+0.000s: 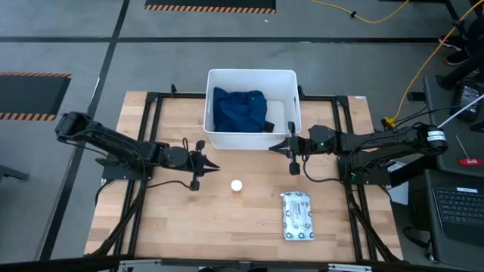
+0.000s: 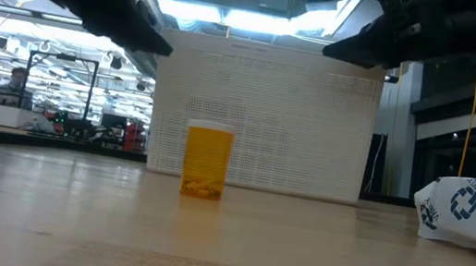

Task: Pick & place medical supplies in basket/bin
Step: Put the orange bottle into the white bin

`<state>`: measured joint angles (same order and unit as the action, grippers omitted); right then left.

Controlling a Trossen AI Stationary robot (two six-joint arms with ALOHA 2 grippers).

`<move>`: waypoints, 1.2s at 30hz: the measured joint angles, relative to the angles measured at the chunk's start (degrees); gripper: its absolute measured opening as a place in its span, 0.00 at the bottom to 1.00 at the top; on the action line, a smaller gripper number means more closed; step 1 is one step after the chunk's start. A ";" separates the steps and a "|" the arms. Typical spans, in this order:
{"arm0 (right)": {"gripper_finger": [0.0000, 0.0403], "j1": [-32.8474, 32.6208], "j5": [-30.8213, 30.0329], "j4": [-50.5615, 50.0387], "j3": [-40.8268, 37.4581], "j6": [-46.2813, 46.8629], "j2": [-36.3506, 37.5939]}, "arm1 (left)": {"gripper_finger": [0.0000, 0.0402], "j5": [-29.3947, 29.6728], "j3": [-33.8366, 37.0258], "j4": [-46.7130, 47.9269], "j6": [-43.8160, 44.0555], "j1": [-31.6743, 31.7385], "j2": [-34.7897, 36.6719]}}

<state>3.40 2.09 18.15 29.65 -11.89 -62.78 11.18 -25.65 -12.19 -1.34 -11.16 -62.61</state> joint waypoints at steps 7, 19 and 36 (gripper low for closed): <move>0.02 -0.53 0.04 0.00 0.00 -0.38 0.00 | 0.28 1.23 0.00 -0.02 -0.01 0.00 -2.31; 0.02 -0.53 0.08 -0.02 0.00 -0.38 0.00 | 0.59 -0.08 0.00 -3.85 -1.25 0.00 -5.80; 0.02 -0.53 0.11 -0.02 0.00 -0.40 0.04 | 0.59 -5.11 0.02 -14.65 6.39 -1.29 -21.47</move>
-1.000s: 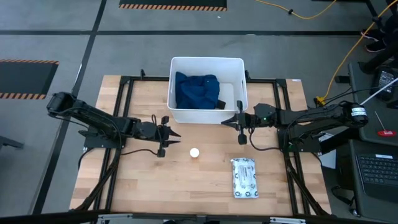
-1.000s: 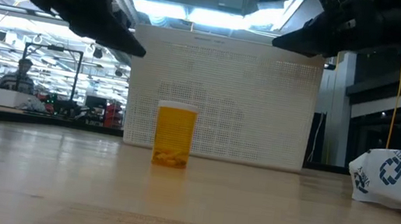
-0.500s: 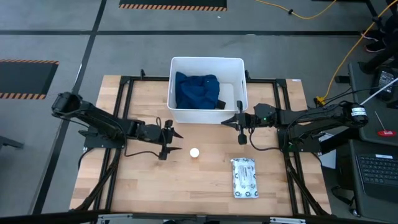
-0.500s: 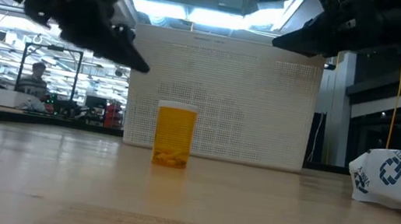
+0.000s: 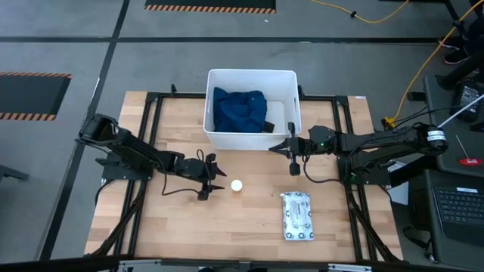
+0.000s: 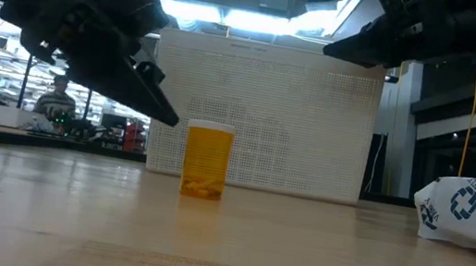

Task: Pick & place medical supplies in basket/bin
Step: Put the orange bottle into the white bin

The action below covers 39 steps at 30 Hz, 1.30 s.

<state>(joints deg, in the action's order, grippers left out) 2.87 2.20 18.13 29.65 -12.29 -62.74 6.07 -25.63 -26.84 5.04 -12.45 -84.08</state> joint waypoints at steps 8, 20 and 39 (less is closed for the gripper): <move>0.02 0.00 0.00 0.00 0.00 0.00 0.00 | 0.59 -2.62 -0.02 -7.87 0.91 0.00 -6.73; 0.02 0.00 0.01 0.20 0.00 0.00 0.00 | 0.58 -4.01 -2.88 -14.07 3.25 0.00 -15.90; 0.02 0.00 0.00 0.48 0.00 0.00 0.00 | 0.58 -4.28 -8.33 -15.42 0.15 0.24 -21.17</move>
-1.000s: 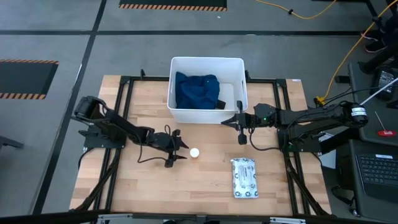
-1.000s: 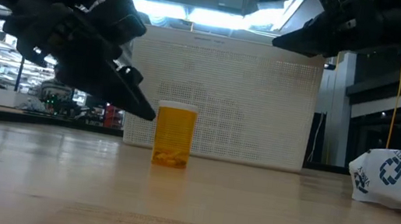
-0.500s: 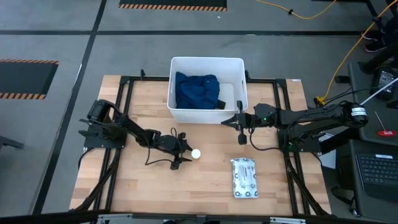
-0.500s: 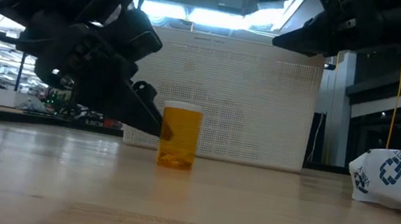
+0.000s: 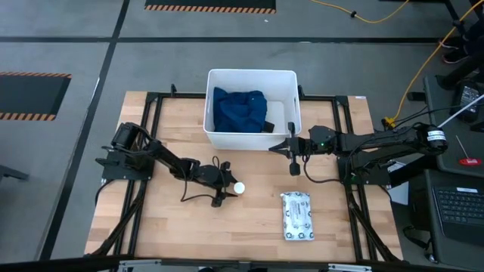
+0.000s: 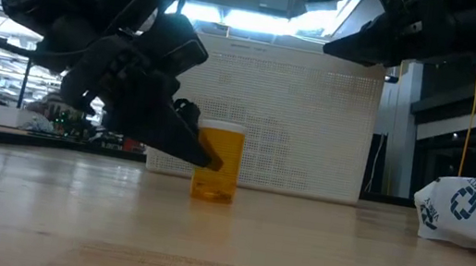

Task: Pick & place medical supplies in basket/bin
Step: Put the orange bottle into the white bin

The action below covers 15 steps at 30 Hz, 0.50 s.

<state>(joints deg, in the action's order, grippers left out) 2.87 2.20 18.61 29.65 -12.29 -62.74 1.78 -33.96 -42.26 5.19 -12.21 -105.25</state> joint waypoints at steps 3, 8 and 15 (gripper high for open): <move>0.02 0.00 0.00 0.02 0.00 0.00 0.00 | 0.58 0.01 -0.06 -0.03 0.00 0.15 0.00; 0.02 0.00 0.00 0.04 0.00 0.00 0.00 | 0.58 0.02 -0.09 -0.21 0.00 0.87 0.00; 0.02 0.00 0.00 0.02 0.00 0.00 0.00 | 0.58 0.04 -0.09 -1.65 -0.03 1.47 0.00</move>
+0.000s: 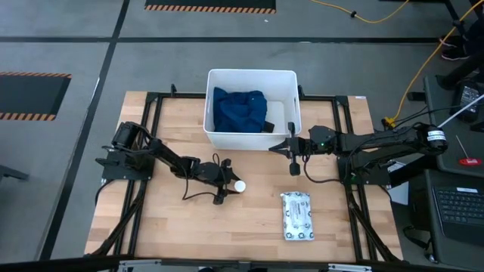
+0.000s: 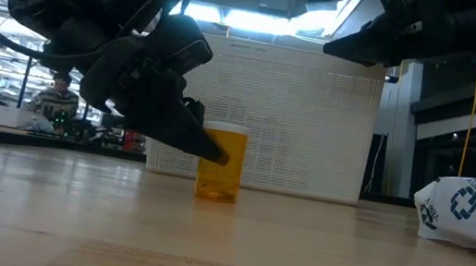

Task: Pick & place medical supplies in basket/bin
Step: Put the orange bottle into the white bin

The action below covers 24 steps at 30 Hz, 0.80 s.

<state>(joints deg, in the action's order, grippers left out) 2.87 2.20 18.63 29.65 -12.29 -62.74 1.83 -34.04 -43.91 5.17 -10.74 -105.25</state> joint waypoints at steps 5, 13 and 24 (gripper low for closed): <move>0.02 0.00 0.00 0.02 0.00 0.00 0.00 | 0.58 -0.01 0.00 -1.37 -1.87 -0.02 0.00; 0.02 0.00 0.00 0.02 0.00 0.00 0.00 | 0.57 0.02 -0.99 -1.45 -4.87 -0.02 -0.39; 0.02 0.00 0.00 0.01 0.00 0.00 0.00 | 0.43 -1.16 -1.53 -1.59 -4.55 0.00 -1.55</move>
<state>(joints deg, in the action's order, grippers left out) 2.87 2.20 18.64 29.65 -12.29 -62.74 0.67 -35.57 -45.50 0.62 -10.74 -106.80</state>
